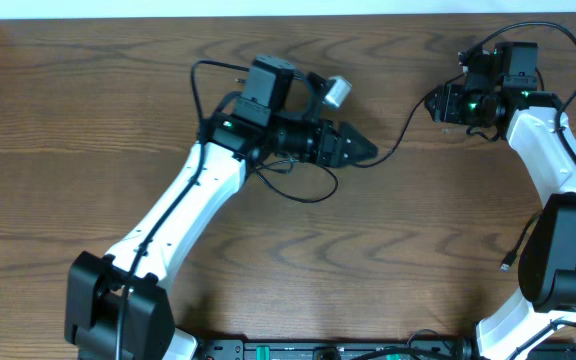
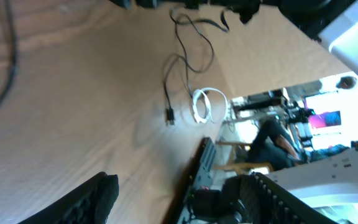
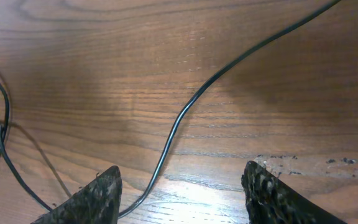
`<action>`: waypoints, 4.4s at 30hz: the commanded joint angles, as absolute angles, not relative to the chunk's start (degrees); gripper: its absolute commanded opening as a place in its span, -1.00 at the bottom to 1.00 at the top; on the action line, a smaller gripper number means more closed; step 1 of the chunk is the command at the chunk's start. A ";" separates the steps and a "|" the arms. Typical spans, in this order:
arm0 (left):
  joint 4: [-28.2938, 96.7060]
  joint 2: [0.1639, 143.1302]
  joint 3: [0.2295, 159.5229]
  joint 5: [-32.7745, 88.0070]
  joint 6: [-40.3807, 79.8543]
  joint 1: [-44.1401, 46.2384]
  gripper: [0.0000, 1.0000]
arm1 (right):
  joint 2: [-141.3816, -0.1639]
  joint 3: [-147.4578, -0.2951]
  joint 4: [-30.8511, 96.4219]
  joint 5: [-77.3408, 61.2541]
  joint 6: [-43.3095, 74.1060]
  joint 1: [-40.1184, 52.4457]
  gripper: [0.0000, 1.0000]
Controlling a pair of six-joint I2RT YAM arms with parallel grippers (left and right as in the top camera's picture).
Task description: Untangle cables
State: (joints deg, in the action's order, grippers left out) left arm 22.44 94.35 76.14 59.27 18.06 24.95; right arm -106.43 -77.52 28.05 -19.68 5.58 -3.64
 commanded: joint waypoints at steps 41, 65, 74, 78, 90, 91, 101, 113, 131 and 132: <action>56.58 86.04 80.09 -0.86 17.85 -1.21 0.38 | -122.96 -77.89 9.04 -14.70 29.95 1.80 0.08; 56.51 86.04 80.09 -0.89 17.82 -1.21 0.38 | -102.02 -78.63 33.10 -32.23 -10.48 8.01 -0.98; 56.36 86.04 80.09 -1.26 17.80 -1.21 0.38 | -100.51 -78.63 47.00 -40.05 -19.97 19.57 -0.98; 56.60 86.04 80.09 -7.31 17.82 -1.21 0.38 | -100.51 -78.63 47.33 -39.55 -20.43 25.21 -0.98; 61.08 86.02 80.12 -17.63 29.93 -5.69 0.38 | -100.53 -78.56 42.96 -35.79 -17.47 39.48 -0.94; 61.45 86.02 80.12 -17.63 30.70 -6.98 0.38 | -100.55 -78.56 41.78 -33.34 -16.23 40.73 -0.92; 62.94 86.02 80.12 -8.32 32.23 -16.29 0.38 | -108.03 -78.52 21.98 -8.43 4.38 50.41 -0.76; 63.48 86.02 80.12 -6.61 31.99 -16.32 0.38 | -118.63 -78.54 4.32 -2.98 14.33 52.27 -0.07; 64.27 86.02 80.09 -3.62 32.01 -16.27 0.38 | -126.65 -78.54 -12.25 3.07 31.44 53.23 -0.13; 64.27 86.02 80.12 -3.62 32.01 -16.27 0.38 | -126.87 -78.54 -13.41 3.07 31.75 53.43 -0.14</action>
State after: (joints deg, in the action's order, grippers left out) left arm 64.10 86.17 79.59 -4.86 31.57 -16.12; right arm -126.17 -78.26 -11.79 2.35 27.14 52.45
